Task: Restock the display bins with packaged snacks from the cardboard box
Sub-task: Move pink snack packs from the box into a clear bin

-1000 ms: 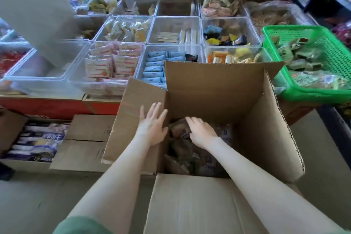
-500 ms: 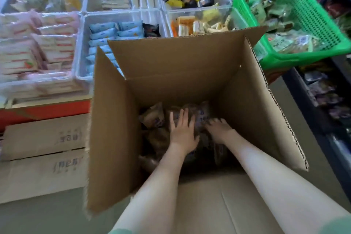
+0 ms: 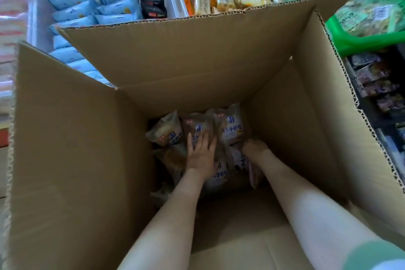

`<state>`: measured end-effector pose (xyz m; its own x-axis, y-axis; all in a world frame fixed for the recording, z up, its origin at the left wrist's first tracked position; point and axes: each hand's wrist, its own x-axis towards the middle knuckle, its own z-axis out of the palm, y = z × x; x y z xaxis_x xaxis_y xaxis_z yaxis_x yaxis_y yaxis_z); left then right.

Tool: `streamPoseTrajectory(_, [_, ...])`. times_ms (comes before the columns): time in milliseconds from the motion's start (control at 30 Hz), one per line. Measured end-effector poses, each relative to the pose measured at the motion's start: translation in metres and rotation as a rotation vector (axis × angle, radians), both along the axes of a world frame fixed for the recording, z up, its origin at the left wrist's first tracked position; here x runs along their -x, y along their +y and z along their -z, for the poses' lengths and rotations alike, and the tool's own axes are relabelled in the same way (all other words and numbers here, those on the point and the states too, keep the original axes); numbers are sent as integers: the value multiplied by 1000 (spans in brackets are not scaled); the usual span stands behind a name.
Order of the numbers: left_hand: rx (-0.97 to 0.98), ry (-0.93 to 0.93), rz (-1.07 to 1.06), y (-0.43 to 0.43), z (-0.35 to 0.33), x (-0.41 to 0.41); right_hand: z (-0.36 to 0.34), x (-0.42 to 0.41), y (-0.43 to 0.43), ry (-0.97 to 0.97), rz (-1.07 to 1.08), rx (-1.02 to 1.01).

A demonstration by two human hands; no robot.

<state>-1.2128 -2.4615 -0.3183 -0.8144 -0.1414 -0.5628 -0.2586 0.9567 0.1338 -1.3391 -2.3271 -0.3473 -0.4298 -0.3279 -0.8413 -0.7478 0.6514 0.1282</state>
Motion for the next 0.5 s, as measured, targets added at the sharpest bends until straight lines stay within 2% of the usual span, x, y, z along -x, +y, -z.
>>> streamPoseTrajectory(200, [-8, -12, -26, -6, 9, -1, -2, 3, -6, -6, -2, 8])
streamPoseTrajectory(267, [-72, 19, -73, -7, 10, -2, -9, 4, -10, -22, 14, 34])
streamPoseTrajectory(333, [-248, 55, -250, -5, 11, -1, -18, 7, -15, -40, 46, 127])
streamPoseTrajectory(400, [-510, 30, -545, -3, 3, 1, -32, 12, -22, -49, 128, 274])
streamPoseTrajectory(500, [-769, -2, -821, -2, -11, 5, -62, 14, -28, -77, 413, 594])
